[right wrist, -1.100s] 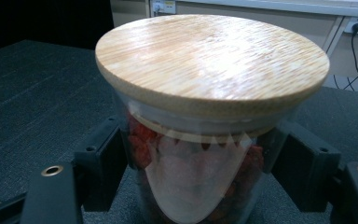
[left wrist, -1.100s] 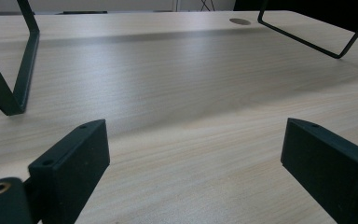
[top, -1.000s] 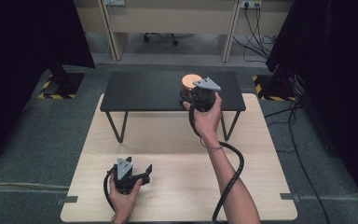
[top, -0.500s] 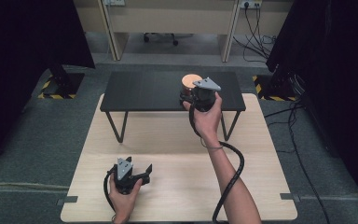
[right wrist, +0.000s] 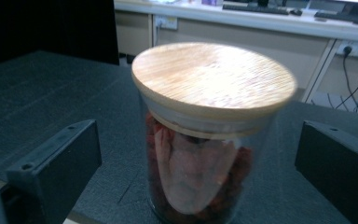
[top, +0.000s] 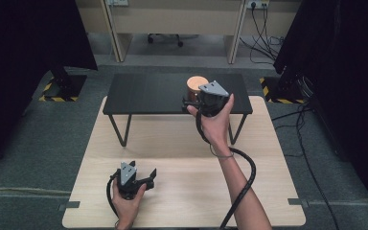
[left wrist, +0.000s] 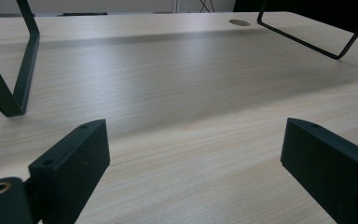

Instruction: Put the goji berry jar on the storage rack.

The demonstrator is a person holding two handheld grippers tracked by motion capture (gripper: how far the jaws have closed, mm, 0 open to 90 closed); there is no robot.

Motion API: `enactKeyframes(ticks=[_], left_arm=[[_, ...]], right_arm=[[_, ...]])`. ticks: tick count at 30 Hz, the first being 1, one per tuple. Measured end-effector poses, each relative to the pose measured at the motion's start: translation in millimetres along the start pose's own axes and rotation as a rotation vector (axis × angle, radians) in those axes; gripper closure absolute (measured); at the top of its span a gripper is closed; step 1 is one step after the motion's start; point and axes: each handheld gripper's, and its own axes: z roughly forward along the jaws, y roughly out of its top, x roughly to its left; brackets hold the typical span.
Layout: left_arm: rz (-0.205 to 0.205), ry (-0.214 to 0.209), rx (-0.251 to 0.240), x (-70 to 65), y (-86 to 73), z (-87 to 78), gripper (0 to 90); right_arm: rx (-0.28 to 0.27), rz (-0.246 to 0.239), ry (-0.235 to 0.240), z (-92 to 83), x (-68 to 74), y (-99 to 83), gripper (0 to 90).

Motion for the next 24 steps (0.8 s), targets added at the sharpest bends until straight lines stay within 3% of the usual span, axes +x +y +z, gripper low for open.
enactKeyframes(ticks=[9,24], left_arm=[[0.003,0.001,-0.001,-0.7,-0.3,-0.2,7.2],[0.009,0.003,-0.002,-1.5,-0.5,-0.2,7.2]], right_arm=[[-0.024,0.02,0.063,-27.1,-9.9,-12.1,0.3],[-0.044,-0.007,0.089,-72.6,-21.6,-49.9,0.3]])
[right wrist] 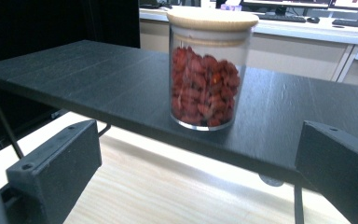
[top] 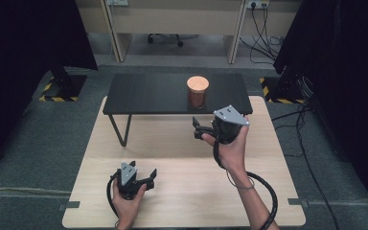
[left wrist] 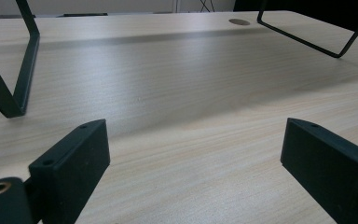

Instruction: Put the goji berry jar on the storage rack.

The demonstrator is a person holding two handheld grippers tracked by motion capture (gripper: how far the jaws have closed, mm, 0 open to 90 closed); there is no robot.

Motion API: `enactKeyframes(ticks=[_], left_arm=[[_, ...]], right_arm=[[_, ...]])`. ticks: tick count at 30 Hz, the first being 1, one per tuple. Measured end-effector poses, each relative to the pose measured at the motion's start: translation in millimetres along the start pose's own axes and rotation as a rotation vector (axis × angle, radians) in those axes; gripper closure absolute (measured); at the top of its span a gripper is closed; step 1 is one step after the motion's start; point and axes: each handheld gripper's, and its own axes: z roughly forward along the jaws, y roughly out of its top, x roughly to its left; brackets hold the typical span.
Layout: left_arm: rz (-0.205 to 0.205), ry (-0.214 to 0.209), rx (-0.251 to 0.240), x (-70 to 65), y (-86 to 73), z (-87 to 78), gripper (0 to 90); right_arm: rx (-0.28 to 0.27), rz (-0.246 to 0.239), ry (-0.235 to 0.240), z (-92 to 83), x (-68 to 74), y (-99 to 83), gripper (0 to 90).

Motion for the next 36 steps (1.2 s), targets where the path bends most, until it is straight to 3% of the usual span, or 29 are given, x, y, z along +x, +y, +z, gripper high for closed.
enactKeyframes(ticks=[16,27,36], left_arm=[[0.012,0.002,0.002,-1.5,0.2,-0.4,7.1],[0.018,0.004,0.001,-2.5,-0.2,-0.9,7.2],[0.019,0.004,0.003,-2.7,0.1,-0.8,7.1]], right_arm=[[-0.007,-0.025,0.002,-37.9,-6.0,-58.8,0.3],[-0.006,-0.009,-0.015,-55.8,-15.3,-95.5,0.3],[0.111,0.074,-0.074,-56.2,-25.7,-133.0,0.4]])
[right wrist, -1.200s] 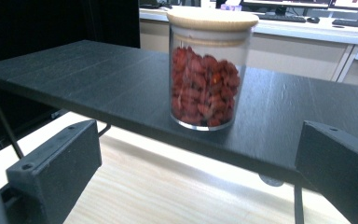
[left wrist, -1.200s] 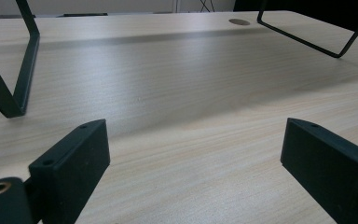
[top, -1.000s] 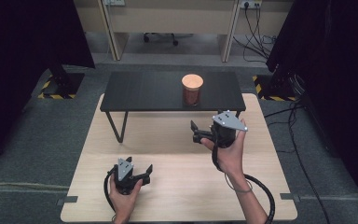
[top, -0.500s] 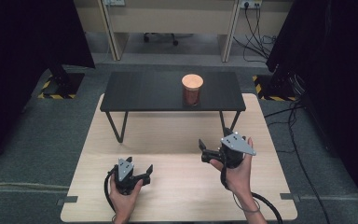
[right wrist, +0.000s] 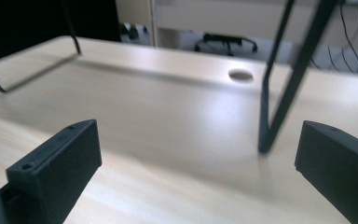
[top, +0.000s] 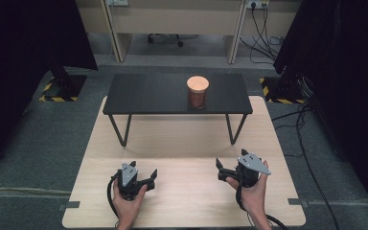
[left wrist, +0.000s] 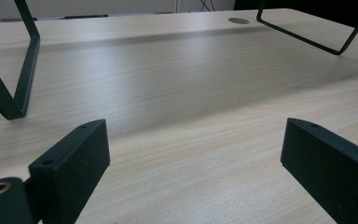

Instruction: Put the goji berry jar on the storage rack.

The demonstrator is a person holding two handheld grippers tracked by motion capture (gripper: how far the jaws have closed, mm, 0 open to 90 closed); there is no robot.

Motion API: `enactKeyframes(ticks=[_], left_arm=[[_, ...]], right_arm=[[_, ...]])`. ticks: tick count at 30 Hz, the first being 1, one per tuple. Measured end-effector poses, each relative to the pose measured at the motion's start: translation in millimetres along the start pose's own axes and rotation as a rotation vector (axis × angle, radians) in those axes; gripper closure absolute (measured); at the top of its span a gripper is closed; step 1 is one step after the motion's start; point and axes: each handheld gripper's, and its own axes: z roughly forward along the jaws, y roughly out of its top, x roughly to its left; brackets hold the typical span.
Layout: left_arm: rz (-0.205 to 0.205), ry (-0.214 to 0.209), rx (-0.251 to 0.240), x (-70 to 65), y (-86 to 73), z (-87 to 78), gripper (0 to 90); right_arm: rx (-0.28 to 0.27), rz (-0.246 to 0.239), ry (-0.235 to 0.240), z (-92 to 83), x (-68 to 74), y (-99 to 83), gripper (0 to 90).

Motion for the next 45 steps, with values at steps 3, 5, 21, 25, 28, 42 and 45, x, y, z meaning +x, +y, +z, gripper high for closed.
enactKeyframes(ticks=[3,5,21,25,28,42,45], left_arm=[[0.0,0.0,0.0,0.0,0.1,0.0,7.2],[0.0,0.0,0.0,0.0,0.1,0.1,7.2],[0.005,0.003,-0.001,-1.0,-0.2,-0.1,7.1],[0.005,0.002,-0.001,-0.8,-0.2,-0.1,7.1],[0.004,0.002,0.0,-0.6,0.0,0.1,7.1],[-0.001,0.002,-0.001,-0.1,-0.2,-0.1,7.1],[0.001,0.002,0.0,-0.3,-0.1,0.0,7.1]], right_arm=[[0.023,0.015,-0.025,0.2,-2.3,-14.9,0.3],[0.039,0.02,-0.035,0.1,-3.9,-22.8,0.4],[0.084,0.067,-0.037,-4.1,-11.9,-52.2,0.8],[0.077,0.075,-0.033,-4.6,-13.2,-54.0,0.9],[0.067,0.064,-0.038,-5.5,-11.4,-55.7,0.9],[0.042,0.092,-0.028,-7.9,-15.5,-60.4,0.9],[0.041,0.089,-0.028,-7.9,-15.1,-60.5,0.9]])
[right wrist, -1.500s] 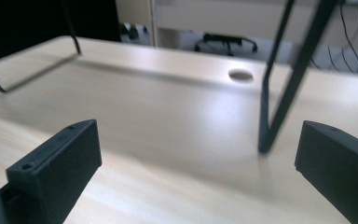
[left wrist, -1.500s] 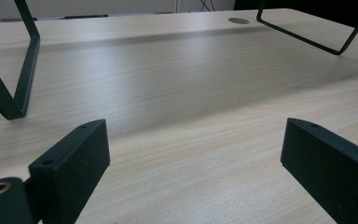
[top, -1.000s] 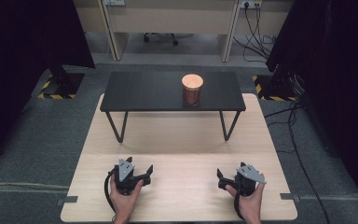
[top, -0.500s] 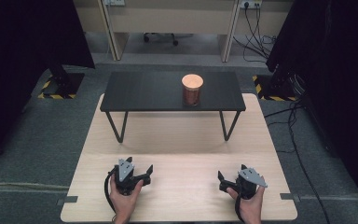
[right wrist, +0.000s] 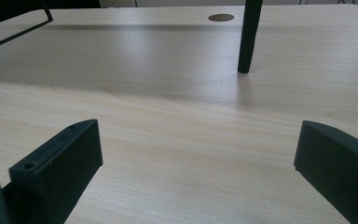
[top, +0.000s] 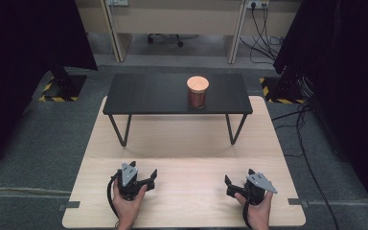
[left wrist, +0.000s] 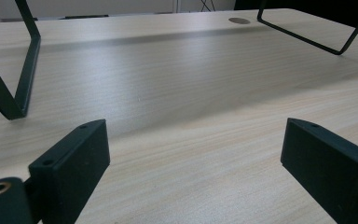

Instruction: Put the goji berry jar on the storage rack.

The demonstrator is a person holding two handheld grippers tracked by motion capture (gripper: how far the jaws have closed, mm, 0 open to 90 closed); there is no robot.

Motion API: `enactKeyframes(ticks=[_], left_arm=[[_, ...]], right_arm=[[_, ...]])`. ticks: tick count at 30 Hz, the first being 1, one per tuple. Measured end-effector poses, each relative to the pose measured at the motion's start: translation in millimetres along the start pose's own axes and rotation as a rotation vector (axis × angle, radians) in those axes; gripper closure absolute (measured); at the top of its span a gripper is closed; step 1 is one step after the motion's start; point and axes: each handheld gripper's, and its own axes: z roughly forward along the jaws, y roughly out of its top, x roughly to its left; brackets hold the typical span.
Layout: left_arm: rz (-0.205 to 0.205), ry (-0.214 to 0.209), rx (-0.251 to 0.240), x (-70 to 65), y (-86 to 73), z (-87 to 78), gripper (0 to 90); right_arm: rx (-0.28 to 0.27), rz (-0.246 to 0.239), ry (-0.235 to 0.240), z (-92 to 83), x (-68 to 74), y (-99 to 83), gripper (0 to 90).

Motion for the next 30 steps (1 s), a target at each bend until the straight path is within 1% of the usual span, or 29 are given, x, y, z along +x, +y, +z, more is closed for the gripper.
enactKeyframes(ticks=[8,22,30], left_arm=[[-0.002,-0.001,-0.001,0.2,-0.2,-0.1,7.1],[-0.001,0.0,-0.001,0.1,-0.2,-0.1,7.1],[-0.002,-0.001,-0.002,0.2,-0.4,-0.2,7.1]], right_arm=[[-0.003,0.015,0.003,-0.5,-1.8,-0.5,0.9],[-0.005,0.009,0.001,-0.6,-1.0,-0.9,0.9],[-0.006,0.017,0.006,-0.7,-2.5,-1.0,0.9]])
